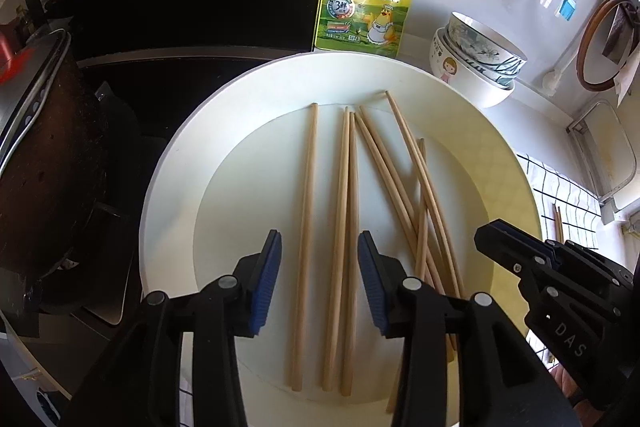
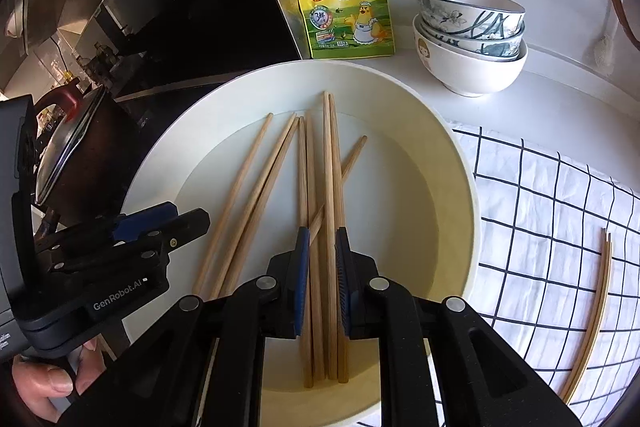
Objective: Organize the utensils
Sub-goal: 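Open both tools to drop the chopsticks into the white basin, then withdraw both open tools from the basin back over the cloth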
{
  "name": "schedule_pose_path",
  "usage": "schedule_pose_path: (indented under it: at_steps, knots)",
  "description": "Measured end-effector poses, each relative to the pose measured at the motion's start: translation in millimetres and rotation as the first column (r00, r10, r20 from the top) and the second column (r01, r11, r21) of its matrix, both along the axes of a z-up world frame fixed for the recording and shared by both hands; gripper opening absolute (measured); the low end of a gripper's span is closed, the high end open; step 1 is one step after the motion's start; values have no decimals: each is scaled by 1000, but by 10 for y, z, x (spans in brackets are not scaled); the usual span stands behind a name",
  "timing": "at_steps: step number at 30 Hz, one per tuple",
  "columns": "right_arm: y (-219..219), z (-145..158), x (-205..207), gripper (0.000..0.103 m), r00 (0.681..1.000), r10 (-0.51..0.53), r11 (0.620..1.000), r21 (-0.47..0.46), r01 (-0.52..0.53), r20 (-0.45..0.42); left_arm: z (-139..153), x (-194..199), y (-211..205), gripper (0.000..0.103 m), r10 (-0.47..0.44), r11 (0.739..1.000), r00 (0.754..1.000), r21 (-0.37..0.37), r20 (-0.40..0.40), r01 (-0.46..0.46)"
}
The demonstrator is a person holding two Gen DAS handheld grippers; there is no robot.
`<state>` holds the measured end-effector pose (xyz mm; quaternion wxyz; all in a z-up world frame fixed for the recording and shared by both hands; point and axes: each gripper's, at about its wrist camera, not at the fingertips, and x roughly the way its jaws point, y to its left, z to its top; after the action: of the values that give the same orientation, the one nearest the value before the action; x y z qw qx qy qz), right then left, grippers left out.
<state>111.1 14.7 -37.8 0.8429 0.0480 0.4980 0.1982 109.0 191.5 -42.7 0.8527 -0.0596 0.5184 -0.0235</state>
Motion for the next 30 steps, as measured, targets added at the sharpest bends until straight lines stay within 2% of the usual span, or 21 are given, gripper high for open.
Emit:
schedule_pose_path:
  at_steps: [3,13,18,30]
  knots:
    - [-88,40,-57,13,1000,-14,1000,1,14,7,26,-28,-36,51,-6,1000,1000,-7,7,6]
    - [-453,202,-256,14,996,-80,997,23,79,39,145,-141,-276,51,-49,999,999,1,24,49]
    - [-674,262,-364,18,992,-114,993,33,112,51,241,-192,-438,55,-69,998,997,3,45,69]
    - [-1228,292,-591,19,983,-178,984,39,176,55,334,-367,-990,56,-130,991,990,0,55,130]
